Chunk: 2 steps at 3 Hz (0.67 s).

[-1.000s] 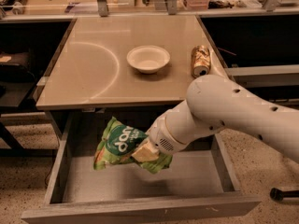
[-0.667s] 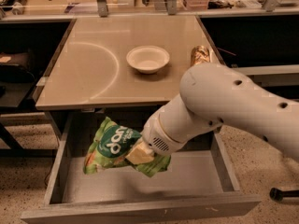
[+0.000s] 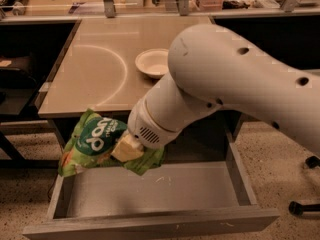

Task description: Pick green rice chip bag from top drawer and place on counter

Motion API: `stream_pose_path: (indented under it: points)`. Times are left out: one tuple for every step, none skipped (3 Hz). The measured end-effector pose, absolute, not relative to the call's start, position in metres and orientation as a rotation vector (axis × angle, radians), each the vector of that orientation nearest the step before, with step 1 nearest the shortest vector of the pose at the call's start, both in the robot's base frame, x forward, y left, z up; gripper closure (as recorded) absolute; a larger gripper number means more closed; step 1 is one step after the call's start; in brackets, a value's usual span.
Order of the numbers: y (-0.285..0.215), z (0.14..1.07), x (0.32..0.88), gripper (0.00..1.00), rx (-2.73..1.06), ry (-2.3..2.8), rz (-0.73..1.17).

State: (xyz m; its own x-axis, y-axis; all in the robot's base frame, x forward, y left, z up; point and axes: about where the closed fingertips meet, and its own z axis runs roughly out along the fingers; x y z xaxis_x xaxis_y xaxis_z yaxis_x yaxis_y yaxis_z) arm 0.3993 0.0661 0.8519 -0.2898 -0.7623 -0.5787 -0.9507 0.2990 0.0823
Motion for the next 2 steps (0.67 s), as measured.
stream_pose_path:
  points:
    - [0.09, 0.868, 0.422, 1.0, -1.558, 2.085, 0.588]
    - [0.112, 0.879, 0.45, 1.0, -1.588, 2.034, 0.587]
